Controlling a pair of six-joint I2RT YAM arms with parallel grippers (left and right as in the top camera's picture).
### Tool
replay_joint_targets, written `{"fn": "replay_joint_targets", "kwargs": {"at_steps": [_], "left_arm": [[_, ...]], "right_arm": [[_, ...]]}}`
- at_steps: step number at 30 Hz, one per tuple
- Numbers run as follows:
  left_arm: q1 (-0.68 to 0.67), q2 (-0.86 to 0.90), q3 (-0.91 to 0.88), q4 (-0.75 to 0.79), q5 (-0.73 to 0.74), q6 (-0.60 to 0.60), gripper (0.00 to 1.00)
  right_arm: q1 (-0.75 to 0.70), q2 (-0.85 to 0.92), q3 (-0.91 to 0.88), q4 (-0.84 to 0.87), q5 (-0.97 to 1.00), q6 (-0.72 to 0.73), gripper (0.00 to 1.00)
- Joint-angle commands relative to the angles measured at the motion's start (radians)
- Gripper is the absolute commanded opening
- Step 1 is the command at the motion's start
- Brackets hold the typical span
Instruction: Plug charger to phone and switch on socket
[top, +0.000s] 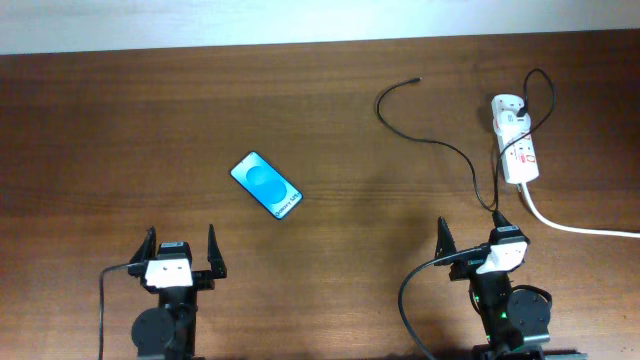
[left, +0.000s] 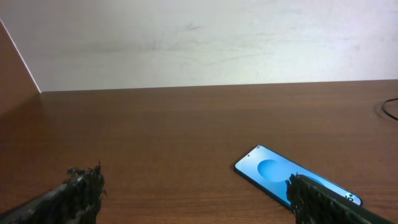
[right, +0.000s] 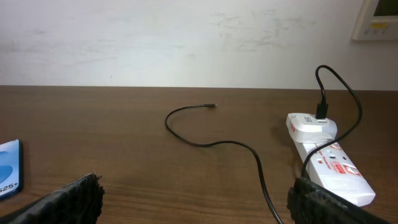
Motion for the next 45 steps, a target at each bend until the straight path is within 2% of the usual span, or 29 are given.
{"fn": "replay_joint_targets", "kwargs": {"at_steps": [1,16,20,22,26,28,30,32,36,39,41,43,45], "left_arm": [[0.002,-0.005,-0.007,0.002,-0.014,0.019,0.99],[0.001,-0.004,-0.007,0.004,-0.014,0.019,0.99],[0.001,-0.004,-0.006,0.024,0.090,0.018,0.99],[0.001,-0.004,0.001,0.029,0.153,-0.038,0.99],[0.001,-0.003,0.058,0.006,0.177,-0.172,0.99],[0.001,0.017,0.147,-0.090,0.177,-0.229,0.99],[0.001,0.063,0.249,-0.186,0.180,-0.230,0.99],[0.001,0.165,0.387,-0.259,0.180,-0.229,0.99],[-0.002,0.412,0.580,-0.267,0.237,-0.248,0.99],[-0.002,0.669,0.749,-0.323,0.267,-0.392,0.99],[-0.017,0.885,0.903,-0.418,0.275,-0.478,0.99],[-0.056,1.026,1.019,-0.503,0.274,-0.484,0.99],[-0.145,1.271,1.242,-0.643,0.251,-0.483,0.99]], "right_arm": [[0.008,-0.011,-0.005,-0.007,0.009,-0.007,0.98],[0.008,-0.011,-0.005,-0.007,0.008,-0.007,0.98],[0.008,-0.011,-0.005,-0.007,0.008,-0.007,0.98],[0.008,-0.011,-0.005,-0.007,0.008,-0.007,0.98],[0.008,-0.011,-0.005,-0.007,0.009,-0.007,0.98],[0.008,-0.011,-0.005,-0.007,0.008,-0.007,0.98],[0.008,-0.011,-0.005,-0.007,0.008,-0.007,0.98],[0.008,-0.011,-0.005,-0.007,0.008,-0.007,0.98],[0.008,-0.011,-0.005,-0.007,0.009,-0.007,0.98],[0.008,-0.011,-0.005,-0.007,0.009,-0.007,0.98],[0.008,-0.011,-0.005,-0.007,0.009,-0.007,0.98],[0.008,-0.011,-0.005,-0.007,0.008,-0.007,0.98],[0.008,-0.011,-0.005,-0.007,0.008,-0.007,0.98]]}}
